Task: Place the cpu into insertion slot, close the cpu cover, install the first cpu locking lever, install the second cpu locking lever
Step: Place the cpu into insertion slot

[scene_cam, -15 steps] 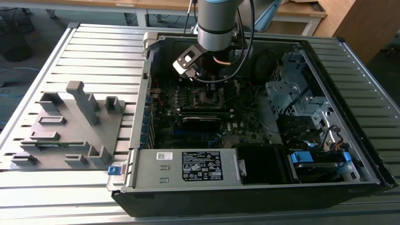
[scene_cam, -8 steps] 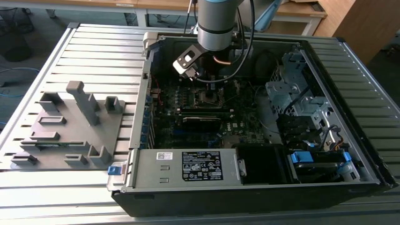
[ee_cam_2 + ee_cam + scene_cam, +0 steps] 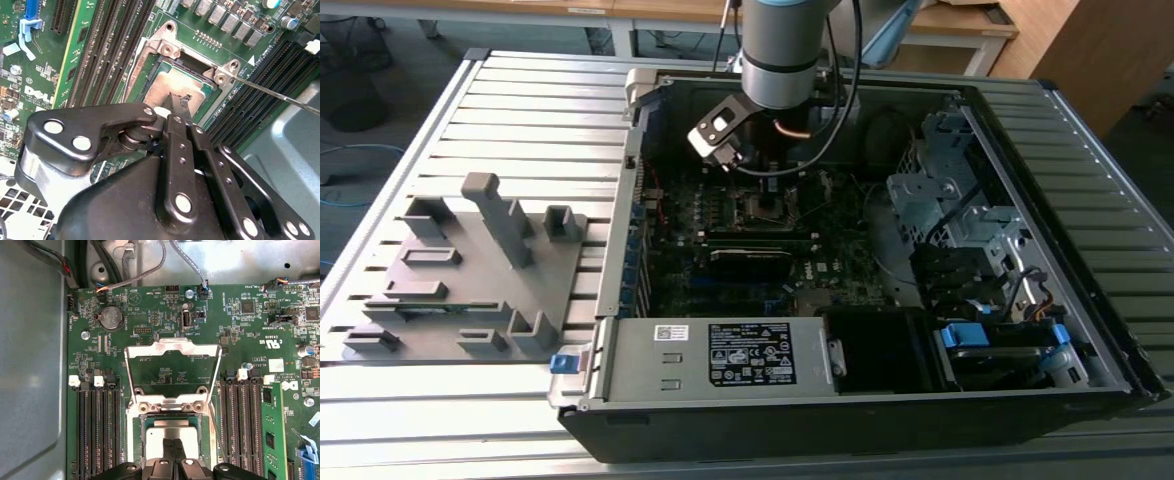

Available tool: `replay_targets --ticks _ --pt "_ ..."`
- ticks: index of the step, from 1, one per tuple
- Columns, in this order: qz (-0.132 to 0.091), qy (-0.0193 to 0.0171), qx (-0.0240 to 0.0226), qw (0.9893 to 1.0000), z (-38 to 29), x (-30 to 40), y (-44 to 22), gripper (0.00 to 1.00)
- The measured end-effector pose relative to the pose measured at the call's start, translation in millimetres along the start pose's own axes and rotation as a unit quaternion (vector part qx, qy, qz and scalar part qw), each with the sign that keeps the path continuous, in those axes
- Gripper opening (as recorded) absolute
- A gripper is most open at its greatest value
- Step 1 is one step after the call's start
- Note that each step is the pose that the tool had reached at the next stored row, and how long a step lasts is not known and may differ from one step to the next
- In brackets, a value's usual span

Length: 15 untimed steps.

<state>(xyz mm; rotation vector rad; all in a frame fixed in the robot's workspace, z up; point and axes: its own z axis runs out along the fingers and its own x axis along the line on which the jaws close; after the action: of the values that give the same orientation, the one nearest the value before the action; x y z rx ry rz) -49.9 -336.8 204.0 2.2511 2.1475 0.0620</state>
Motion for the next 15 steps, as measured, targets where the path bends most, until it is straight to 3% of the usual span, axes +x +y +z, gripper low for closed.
replay_targets --ticks 15 --pt "0.0 -0.0001 0.0001 1.0 3.8 -0.1 -0.8 0.1"
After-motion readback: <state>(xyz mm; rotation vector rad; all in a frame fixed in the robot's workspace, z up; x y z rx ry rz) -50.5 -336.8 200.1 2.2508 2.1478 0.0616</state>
